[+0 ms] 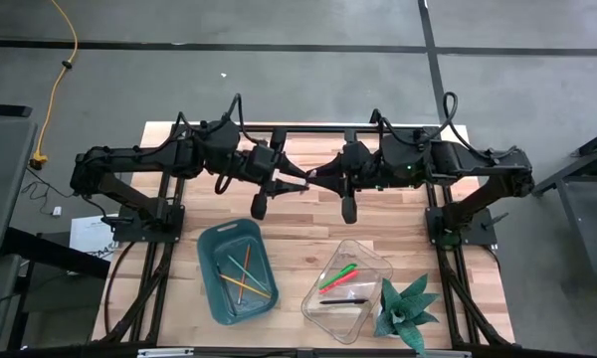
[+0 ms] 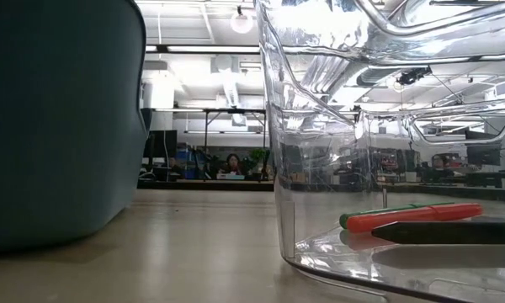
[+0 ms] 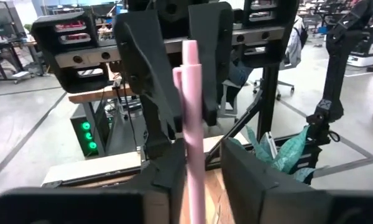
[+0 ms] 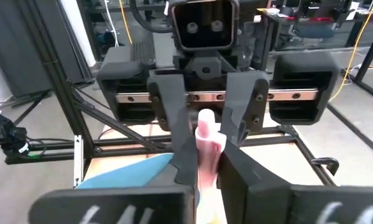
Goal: Sort pens & pencils
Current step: Put the pink pen into the transparent bin
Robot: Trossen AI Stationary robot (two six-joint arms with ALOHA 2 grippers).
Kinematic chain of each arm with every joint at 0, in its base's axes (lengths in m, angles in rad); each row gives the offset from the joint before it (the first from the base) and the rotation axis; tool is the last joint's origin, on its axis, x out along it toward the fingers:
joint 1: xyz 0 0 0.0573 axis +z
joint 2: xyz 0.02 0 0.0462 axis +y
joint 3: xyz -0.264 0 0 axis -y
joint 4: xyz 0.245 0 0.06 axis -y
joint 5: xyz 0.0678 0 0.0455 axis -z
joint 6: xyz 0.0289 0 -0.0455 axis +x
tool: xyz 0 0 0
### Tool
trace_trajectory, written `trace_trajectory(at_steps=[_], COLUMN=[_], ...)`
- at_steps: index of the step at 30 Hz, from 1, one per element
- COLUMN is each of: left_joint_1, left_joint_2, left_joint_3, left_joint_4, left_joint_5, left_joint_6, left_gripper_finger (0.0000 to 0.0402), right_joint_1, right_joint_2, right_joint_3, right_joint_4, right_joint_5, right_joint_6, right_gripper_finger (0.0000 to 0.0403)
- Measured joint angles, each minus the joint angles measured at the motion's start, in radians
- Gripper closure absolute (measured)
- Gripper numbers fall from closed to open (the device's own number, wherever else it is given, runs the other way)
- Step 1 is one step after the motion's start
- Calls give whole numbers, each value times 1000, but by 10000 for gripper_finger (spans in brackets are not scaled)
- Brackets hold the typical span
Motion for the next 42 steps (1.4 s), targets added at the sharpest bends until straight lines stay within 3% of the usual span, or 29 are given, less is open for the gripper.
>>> trace_trajectory(at_steps=[7, 12, 22, 31, 42], left_joint_1=[0, 1, 0, -50, -258], left_joint_2=[0, -7, -64, -205, -362], left_joint_3=[0, 0, 0, 0, 0], left_joint_4=[-73, -192, -427, -540, -643], left_joint_5=[-21, -93, -107, -121, -345], left_joint_6=[10, 66, 92, 94, 63], left_gripper_finger=[242, 219, 239, 252, 250], right_joint_1=[0, 9, 109, 182, 313], right_joint_2=[-1, -7, 10, 143, 319], right_joint_3=[0, 0, 0, 0, 0], right_joint_4=[-32, -125, -322, -408, -532], right_joint_5=[7, -14, -55, -122, -228], right_joint_6=[8, 77, 303, 464, 579], right_gripper_finger=[390, 392, 394, 394, 389])
